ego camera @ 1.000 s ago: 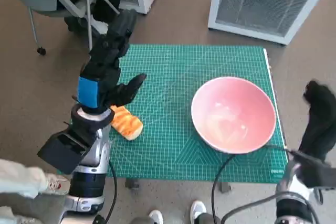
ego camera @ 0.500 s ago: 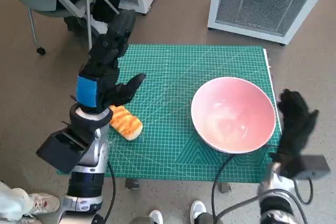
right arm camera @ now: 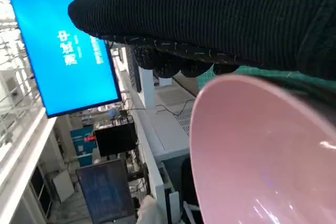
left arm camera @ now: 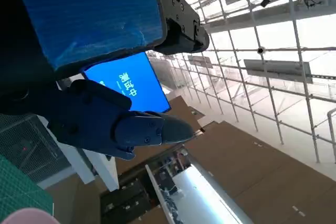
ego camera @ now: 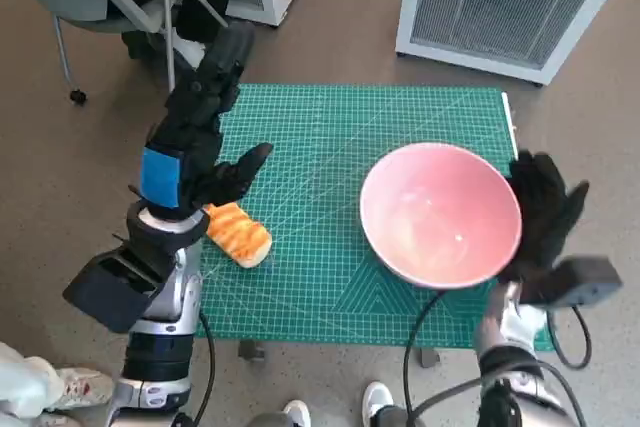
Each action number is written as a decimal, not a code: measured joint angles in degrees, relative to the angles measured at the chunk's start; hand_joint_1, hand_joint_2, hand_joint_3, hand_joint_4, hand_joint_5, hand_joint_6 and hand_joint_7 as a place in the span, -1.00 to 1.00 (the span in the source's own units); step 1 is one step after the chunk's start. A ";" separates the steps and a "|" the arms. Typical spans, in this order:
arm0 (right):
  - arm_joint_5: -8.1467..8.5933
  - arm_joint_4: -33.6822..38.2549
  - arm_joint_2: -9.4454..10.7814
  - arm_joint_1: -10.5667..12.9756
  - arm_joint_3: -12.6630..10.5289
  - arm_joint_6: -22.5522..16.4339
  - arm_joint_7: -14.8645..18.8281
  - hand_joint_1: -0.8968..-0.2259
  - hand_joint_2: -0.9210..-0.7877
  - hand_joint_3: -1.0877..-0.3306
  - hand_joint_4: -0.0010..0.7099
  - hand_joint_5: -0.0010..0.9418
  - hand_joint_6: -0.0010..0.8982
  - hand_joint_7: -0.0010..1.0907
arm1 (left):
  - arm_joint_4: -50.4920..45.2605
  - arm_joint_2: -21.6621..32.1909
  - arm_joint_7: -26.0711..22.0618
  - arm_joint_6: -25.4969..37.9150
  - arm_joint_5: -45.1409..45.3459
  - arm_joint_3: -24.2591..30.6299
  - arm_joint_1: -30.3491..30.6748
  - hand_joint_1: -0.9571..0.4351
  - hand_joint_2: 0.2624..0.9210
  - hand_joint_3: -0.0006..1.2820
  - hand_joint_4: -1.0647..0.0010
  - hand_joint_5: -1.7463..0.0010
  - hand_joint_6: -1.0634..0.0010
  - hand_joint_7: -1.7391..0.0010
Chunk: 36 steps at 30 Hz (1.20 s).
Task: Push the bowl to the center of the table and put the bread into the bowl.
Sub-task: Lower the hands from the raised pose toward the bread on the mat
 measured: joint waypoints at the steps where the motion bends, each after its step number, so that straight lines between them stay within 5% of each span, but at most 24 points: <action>1: -0.38 0.12 0.15 -0.50 0.15 0.25 -0.19 0.24 -1.00 -0.41 -0.41 -0.96 -0.88 0.07 | -0.23 0.06 0.00 0.06 0.00 0.01 0.12 -0.34 1.00 -0.51 0.51 1.00 0.30 1.00; 12: -0.47 0.77 2.13 -5.49 -0.10 2.24 1.14 0.13 -1.00 -0.33 -0.34 -0.96 -0.88 0.09 | -1.77 0.76 0.19 0.63 0.60 0.26 1.99 -0.36 1.00 -0.50 0.52 1.00 0.30 1.00; 23: -1.59 1.31 3.77 -9.08 0.66 4.56 0.74 0.27 -1.00 -0.44 -0.44 -1.00 -0.93 0.08 | -3.48 1.09 0.83 0.98 1.76 0.67 3.38 -0.38 1.00 -0.49 0.52 1.00 0.28 0.99; 36: -5.90 1.71 4.50 -13.65 3.58 9.72 -2.90 0.12 -1.00 -0.38 -0.47 -0.99 -0.94 0.06 | -4.73 2.70 0.72 1.55 2.15 1.87 5.04 -0.36 1.00 -0.49 0.54 1.00 0.28 0.99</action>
